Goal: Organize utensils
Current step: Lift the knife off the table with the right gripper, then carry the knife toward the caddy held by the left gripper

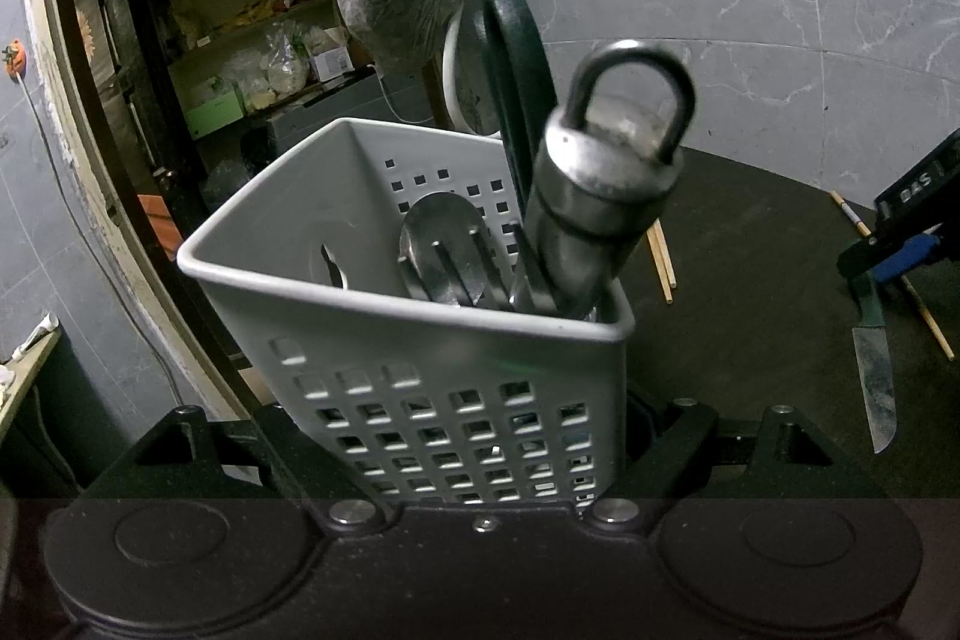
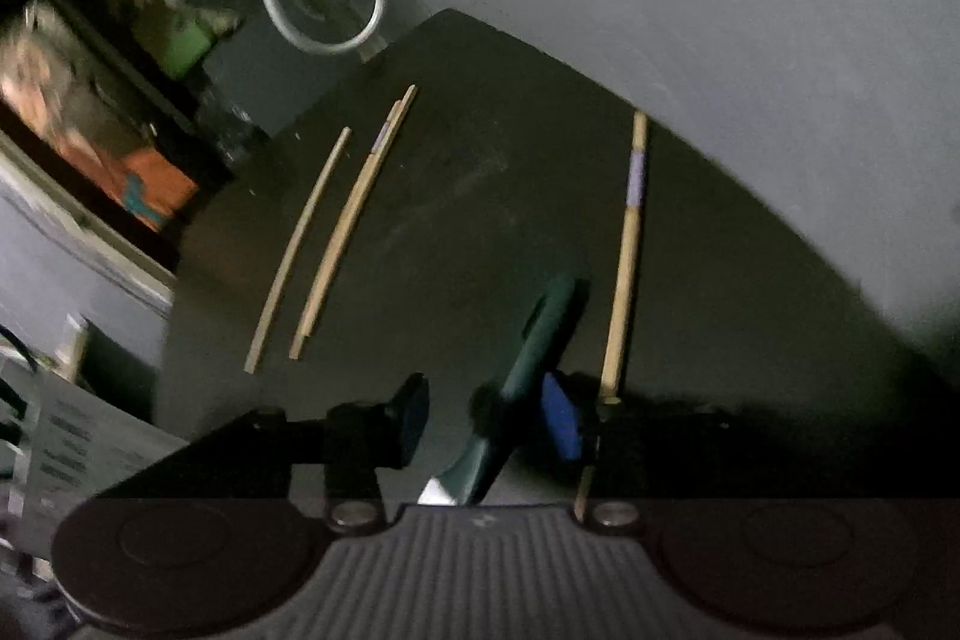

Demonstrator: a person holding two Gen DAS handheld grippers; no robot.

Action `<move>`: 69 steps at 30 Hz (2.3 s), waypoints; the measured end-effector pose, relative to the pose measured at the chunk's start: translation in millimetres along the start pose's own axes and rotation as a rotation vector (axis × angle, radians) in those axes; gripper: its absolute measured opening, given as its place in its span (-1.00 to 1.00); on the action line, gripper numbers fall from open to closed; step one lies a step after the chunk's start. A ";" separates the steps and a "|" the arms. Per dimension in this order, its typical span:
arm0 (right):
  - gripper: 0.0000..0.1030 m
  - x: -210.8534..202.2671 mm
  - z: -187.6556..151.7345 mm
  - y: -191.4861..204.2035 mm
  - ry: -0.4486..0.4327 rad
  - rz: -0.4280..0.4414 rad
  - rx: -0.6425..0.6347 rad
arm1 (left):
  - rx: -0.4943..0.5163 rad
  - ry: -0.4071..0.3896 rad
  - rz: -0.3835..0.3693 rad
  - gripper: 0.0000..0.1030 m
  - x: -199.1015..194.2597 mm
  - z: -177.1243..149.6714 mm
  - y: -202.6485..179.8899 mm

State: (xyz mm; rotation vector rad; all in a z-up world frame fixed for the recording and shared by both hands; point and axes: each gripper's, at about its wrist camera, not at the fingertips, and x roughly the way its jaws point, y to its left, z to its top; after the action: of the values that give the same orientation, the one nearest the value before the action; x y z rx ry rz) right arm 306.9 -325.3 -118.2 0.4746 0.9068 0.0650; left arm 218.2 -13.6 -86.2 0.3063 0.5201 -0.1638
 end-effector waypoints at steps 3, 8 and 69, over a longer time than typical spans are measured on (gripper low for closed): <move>-0.56 4.3 -1.5 12.7 -0.014 -0.059 -0.080 | 0.000 0.000 0.000 0.65 0.1 0.3 -0.2; -0.70 3.2 -14.0 31.8 -0.024 -0.093 -0.209 | 0.002 -0.001 0.000 0.65 -0.2 0.2 -0.1; -0.74 10.6 -63.4 134.9 0.130 -0.202 -0.905 | 0.014 -0.019 -0.020 0.64 0.1 -2.7 4.2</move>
State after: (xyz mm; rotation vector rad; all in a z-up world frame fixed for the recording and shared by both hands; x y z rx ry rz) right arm 283.9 -178.5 -102.0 -0.4667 0.9475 0.3080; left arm 218.0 -8.8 -87.4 0.3130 0.5039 -0.1894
